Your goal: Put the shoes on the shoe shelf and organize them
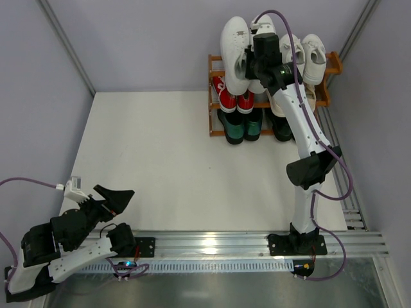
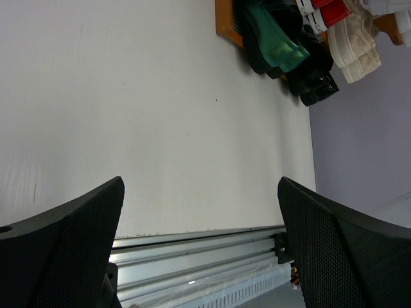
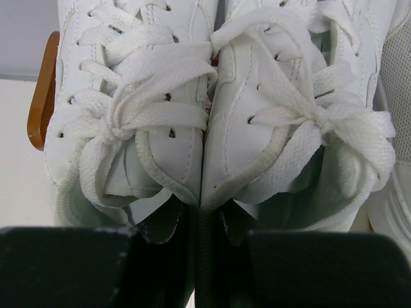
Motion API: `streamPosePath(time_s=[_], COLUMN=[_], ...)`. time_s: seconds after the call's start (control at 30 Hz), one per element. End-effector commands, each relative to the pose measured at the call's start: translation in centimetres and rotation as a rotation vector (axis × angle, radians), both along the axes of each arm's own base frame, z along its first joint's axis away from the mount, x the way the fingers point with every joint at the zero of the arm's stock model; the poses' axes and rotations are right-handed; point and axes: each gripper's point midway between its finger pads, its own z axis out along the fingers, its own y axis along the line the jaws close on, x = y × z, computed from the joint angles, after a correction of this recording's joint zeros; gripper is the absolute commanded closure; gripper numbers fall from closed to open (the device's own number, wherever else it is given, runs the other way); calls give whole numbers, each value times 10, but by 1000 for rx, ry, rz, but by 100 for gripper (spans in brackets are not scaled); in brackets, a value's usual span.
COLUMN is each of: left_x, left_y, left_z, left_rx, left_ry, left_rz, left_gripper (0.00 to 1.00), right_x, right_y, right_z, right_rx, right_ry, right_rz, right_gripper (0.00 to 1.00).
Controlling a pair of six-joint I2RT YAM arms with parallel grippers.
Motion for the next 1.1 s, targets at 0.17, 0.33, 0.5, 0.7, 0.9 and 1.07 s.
streamPosePath(time_s=[0.17,0.33,0.5,0.7,0.9,1.07], left_x=[-1,-1,-1,-1,0,0], left_y=[14,14,15,15,16,16], left_z=[9,9,9,9,9,9], left_rx=[-62,-62,-63,-61,-62,-65], left_ry=[-34,-33,-32,-32,-32,-34], left_rz=[37,38,40,44,48,49], left_gripper=[0,0,0,0,0,0], right_x=[5,6,5,0,-16,-67], right_y=[-10,-8,-9,-10,-12,-22], right_z=[143,143,147,160,186,235], right_rx=[163,161,163,178,217,251], right_ry=[-441,-445,-456,-490,-543,-643], right_rz=[-46,-39,-39,-35,-18,16], right_gripper=[92,82,59,48,37,18])
